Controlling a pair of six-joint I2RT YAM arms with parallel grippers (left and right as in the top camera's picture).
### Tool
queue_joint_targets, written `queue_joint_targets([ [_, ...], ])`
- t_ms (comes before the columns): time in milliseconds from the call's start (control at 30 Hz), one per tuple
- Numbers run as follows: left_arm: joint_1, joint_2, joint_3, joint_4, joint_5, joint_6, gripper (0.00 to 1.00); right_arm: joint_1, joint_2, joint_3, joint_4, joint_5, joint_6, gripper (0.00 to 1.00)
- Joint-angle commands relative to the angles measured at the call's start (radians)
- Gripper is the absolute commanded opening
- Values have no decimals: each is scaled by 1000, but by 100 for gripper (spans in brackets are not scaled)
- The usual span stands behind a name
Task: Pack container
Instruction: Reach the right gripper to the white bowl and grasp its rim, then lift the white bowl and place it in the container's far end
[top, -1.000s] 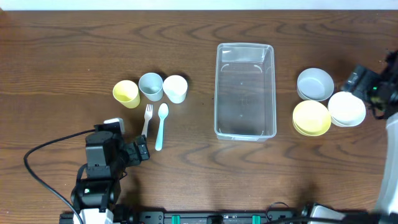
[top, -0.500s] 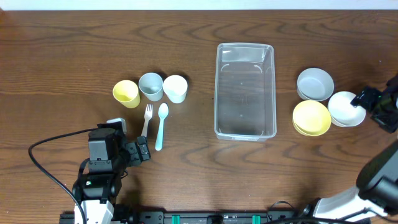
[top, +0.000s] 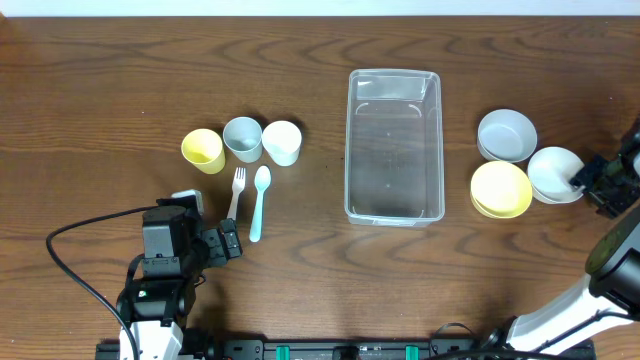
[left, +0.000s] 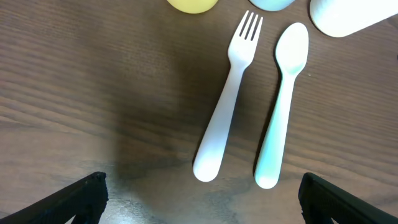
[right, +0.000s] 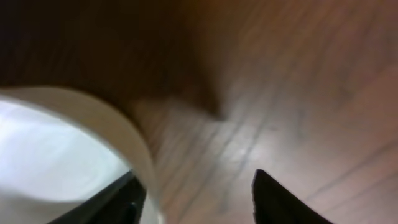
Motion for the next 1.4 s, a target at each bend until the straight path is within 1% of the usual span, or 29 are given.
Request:
queue_joint_targets([
  [0, 3, 1, 14, 2, 7, -10, 98, -26, 2, -11, 4, 20, 21, 52],
  [33, 3, 1, 14, 2, 7, -10, 98, -28, 2, -18, 9, 19, 23, 52],
  [67, 3, 1, 14, 2, 7, -10, 98, -31, 2, -25, 12, 20, 26, 49],
  [133, 3, 1, 14, 2, 7, -10, 98, -32, 2, -31, 18, 20, 29, 25],
  [200, 3, 1, 14, 2, 7, -10, 98, -32, 2, -31, 15, 20, 28, 14],
  [233, 3, 1, 14, 2, 7, -10, 98, -32, 1, -30, 13, 21, 28, 6],
  [267, 3, 1, 14, 2, 7, -10, 98, -33, -2, -30, 8, 21, 29, 1],
  [367, 3, 1, 14, 2, 7, -10, 98, -33, -37, -19, -20, 39, 76, 1],
  [467, 3, 1, 14, 2, 7, -10, 98, -24, -124, 18, -47, 38, 96, 1],
  [600, 3, 1, 14, 2, 7, -10, 98, 51, -309, 74, -64, -86, 114, 1],
  [667, 3, 1, 14, 2, 7, -10, 98, 127, -401, 96, -65, -112, 113, 1],
  [767, 3, 1, 14, 2, 7, -10, 98, 304, -521, 110, -71, -116, 110, 1],
  [867, 3, 1, 14, 2, 7, -10, 98, 504, -567, 110, -66, -116, 111, 1],
  [933, 3, 1, 14, 2, 7, -10, 98, 635, -554, 109, -34, -109, 116, 1],
  [1000, 3, 1, 14, 2, 7, -10, 98, 727, -517, 109, 5, -81, 138, 1],
  [1100, 3, 1, 14, 2, 7, -10, 98, 824, -406, 109, 93, -42, 171, 1],
  [1267, 3, 1, 14, 2, 7, -10, 98, 851, -178, 110, 263, -55, 182, 1],
  [1367, 3, 1, 14, 2, 7, -10, 98, 851, -62, 113, 317, -108, 191, 1],
])
